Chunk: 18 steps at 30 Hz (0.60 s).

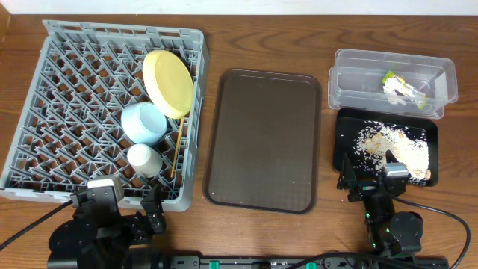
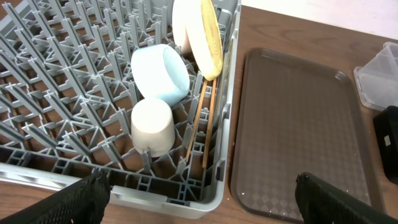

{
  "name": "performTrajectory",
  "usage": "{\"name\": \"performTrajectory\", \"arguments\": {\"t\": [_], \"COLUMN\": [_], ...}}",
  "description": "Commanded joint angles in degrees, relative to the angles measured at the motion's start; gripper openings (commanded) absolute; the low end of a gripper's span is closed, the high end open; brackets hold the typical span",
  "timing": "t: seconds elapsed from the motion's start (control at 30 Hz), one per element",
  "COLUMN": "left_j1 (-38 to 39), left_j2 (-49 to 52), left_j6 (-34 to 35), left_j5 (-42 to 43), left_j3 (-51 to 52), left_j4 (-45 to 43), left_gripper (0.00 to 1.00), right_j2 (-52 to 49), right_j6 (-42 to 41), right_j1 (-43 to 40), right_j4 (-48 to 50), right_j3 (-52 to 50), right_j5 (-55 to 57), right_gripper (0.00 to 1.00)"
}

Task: Sort waste into correct bins and load items into the dishwasher

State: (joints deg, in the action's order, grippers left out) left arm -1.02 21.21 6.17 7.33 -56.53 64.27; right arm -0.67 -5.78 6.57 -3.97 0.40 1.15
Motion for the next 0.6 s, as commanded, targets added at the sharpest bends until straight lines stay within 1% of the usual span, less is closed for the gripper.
{"name": "performTrajectory", "arguments": {"t": [0.0,0.23,0.4,0.47,0.57], "left_j1": [0.09,0.09,0.15,0.15,0.57], "left_j2": [-0.04,-0.11,-0.17,-0.59,-2.75], "left_j6": [0.33,0.33,-0.15,-0.39,-0.37], "left_j5": [0.26,0.26,-2.05,-2.14,-2.27], "left_j3": [0.33,0.33,1.42,3.78,9.4], "left_j4": [-0.07,-0.07,0.57,-0.92,-5.66], "left_gripper": [0.97,0.97,0.97,0.97,0.97], "right_j2": [0.35,0.35,0.35,0.35,0.35], "right_j6": [0.7,0.7,0.7,0.72,0.7], "right_j1": [0.59,0.59,0.59,0.57,0.59], "right_j4": [-0.13,-0.11,-0.11,-0.11,-0.13], "right_j3": [-0.09,-0.09,-0.09,-0.09,-0.09], "right_j5": [0.96,0.96,0.96,0.96,0.96], "right_gripper": [0.99,0.99,0.99,0.99,0.99]}}
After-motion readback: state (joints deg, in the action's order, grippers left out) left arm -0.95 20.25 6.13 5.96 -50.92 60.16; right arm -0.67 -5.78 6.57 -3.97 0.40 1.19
